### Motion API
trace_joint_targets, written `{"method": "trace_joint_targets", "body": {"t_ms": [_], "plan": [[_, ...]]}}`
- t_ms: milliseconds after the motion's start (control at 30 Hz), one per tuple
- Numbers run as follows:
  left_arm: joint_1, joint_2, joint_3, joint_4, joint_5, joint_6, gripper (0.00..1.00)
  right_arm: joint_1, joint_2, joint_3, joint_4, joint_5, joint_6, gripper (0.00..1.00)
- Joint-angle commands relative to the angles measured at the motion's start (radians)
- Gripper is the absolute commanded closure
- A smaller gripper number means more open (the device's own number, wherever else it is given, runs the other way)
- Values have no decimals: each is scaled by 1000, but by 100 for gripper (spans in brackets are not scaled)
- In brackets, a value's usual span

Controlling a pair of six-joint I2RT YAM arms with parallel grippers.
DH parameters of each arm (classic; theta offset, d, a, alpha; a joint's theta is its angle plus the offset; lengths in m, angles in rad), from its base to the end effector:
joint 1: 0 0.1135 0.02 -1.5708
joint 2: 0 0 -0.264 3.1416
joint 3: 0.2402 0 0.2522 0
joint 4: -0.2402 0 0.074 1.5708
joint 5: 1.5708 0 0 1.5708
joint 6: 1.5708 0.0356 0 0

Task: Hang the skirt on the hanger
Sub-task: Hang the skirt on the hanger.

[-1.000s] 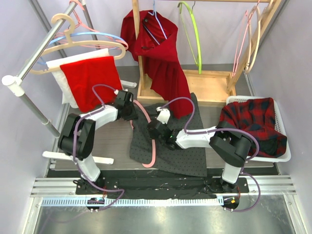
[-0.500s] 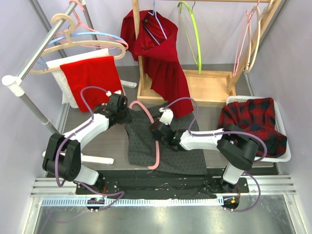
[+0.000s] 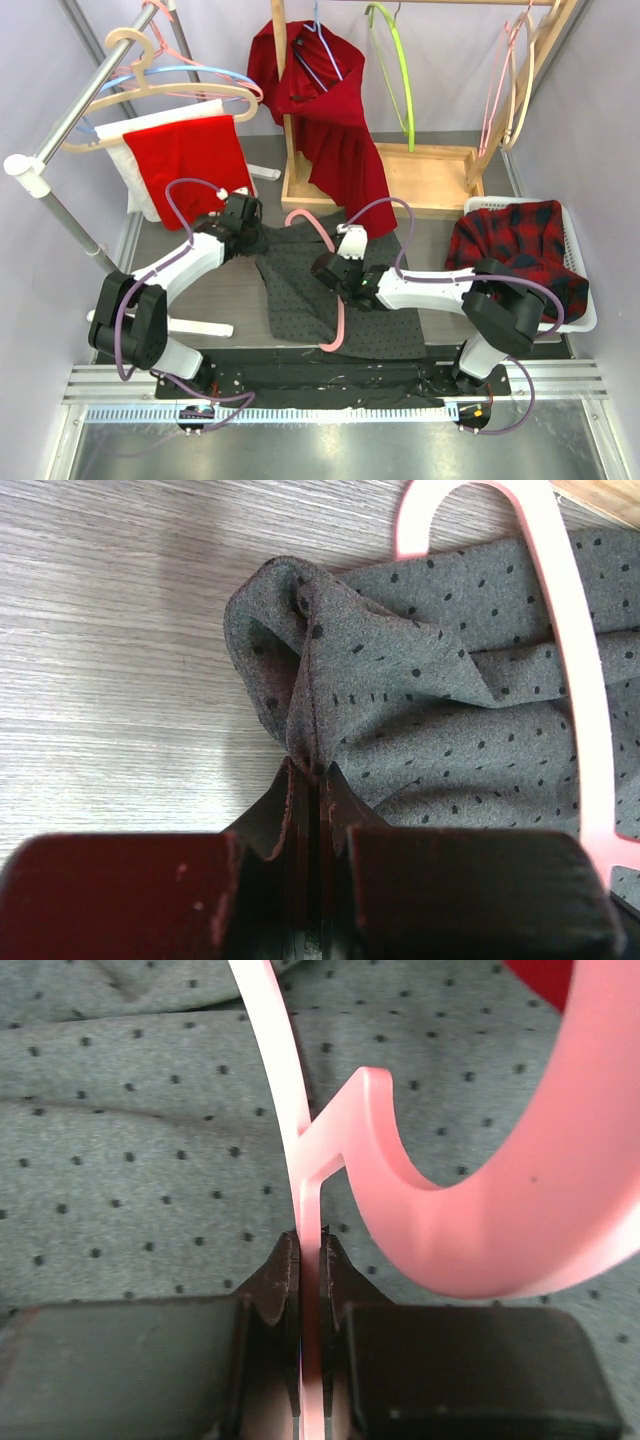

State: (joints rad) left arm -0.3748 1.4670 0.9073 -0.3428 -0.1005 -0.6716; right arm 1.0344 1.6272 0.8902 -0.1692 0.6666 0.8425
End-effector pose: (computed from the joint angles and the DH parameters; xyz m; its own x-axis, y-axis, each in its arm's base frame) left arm 0.2804 -0.1065 0.2110 -0.7624 -0.3653 -0.5341 -0.2146 0.9214 -0.3239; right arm 0.1822 0.2634 0.1766 -0.6265 0.0940 -0.7737 -0.0197 0.9905 0.1363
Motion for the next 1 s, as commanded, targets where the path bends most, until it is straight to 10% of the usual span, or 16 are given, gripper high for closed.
{"method": "trace_joint_targets", "body": {"t_ms": [0, 700, 800, 967], "plan": [[7, -19, 5, 5, -53, 10, 100, -37, -39, -17, -188, 243, 13, 99], [7, -19, 19, -18, -21, 18, 100, -69, -158, -79, -262, 355, -42, 99], [7, -11, 7, -42, 18, 1, 38, -69, -170, -73, -222, 327, -98, 99], [5, -109, -111, -30, 94, -55, 7, -66, -141, -14, -205, 281, -135, 99]]}}
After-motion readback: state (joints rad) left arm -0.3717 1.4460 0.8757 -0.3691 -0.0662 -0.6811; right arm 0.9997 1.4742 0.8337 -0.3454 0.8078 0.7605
